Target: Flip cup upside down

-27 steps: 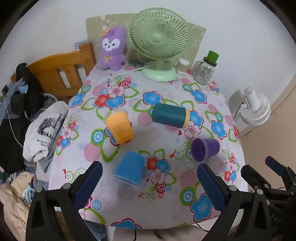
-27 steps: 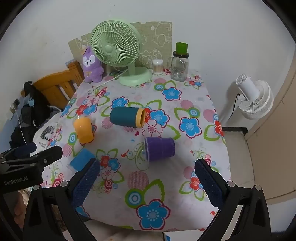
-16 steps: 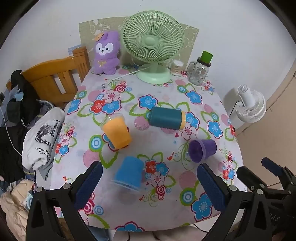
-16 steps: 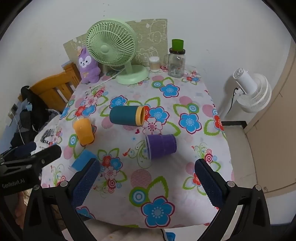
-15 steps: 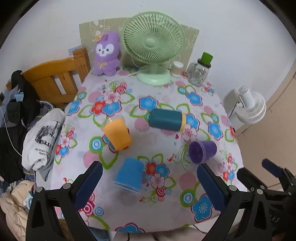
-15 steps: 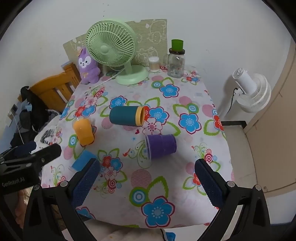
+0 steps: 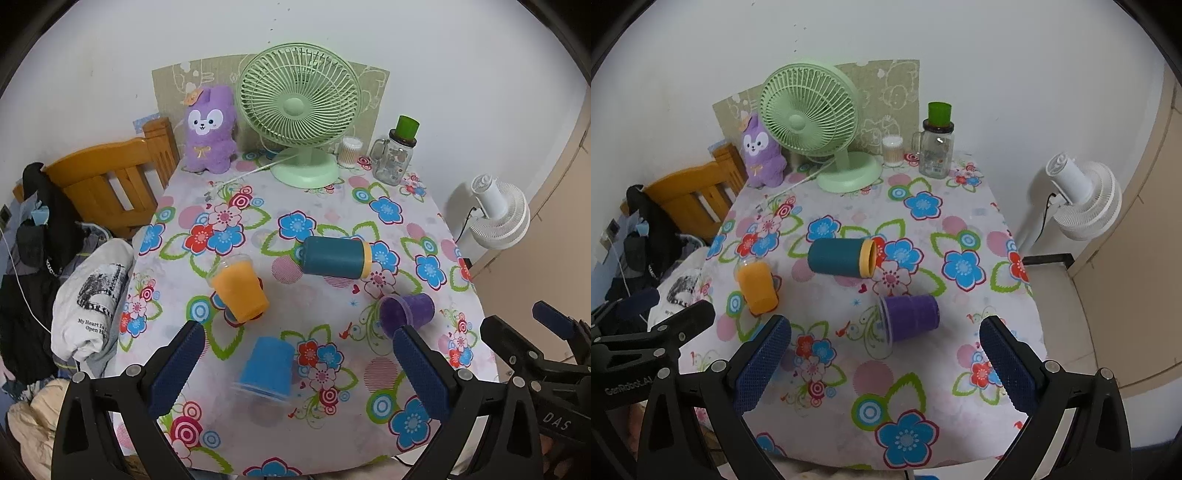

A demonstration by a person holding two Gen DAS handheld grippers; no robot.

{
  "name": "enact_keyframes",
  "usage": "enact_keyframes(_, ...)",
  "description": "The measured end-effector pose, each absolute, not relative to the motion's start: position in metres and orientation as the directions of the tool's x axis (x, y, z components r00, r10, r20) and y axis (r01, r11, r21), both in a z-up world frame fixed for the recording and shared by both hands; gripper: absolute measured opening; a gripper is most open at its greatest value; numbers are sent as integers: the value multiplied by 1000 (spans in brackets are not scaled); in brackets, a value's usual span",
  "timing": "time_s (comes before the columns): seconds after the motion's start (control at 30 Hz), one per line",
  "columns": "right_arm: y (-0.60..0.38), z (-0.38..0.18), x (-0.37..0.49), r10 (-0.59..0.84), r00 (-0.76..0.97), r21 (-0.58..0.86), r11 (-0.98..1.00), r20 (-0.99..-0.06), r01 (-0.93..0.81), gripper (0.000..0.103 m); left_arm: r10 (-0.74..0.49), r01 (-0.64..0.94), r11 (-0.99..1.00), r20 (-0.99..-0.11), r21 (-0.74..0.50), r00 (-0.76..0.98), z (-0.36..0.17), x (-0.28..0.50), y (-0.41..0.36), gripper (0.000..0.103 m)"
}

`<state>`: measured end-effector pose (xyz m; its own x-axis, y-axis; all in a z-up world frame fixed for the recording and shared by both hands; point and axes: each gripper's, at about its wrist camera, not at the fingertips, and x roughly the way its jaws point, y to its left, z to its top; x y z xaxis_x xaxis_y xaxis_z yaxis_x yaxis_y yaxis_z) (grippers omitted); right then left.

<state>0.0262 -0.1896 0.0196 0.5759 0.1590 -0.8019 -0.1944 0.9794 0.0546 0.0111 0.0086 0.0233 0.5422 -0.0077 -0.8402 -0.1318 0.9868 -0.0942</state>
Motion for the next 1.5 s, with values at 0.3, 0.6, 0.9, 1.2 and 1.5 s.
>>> enact_keyframes(0.3,-190,23,31,132,584,32,983,-801,-179,103,-11,-115,989,-834,-89,552,23,13,7,103)
enact_keyframes(0.6,-184,23,37,136,582,30,982,-801,-189,103,-3,-120,989,-832,-83,555,23,14,10,103)
enact_keyframes(0.9,-179,24,46,144,579,41,981,-803,-188,103,-15,-112,990,-846,-89,533,19,21,14,103)
enact_keyframes(1.2,-176,17,62,129,578,29,983,-806,-179,103,18,-79,996,-851,-28,525,7,32,6,103)
enact_keyframes(1.5,-165,-10,83,163,524,74,980,-836,-187,103,-14,-94,994,-894,-62,448,-32,51,17,103)
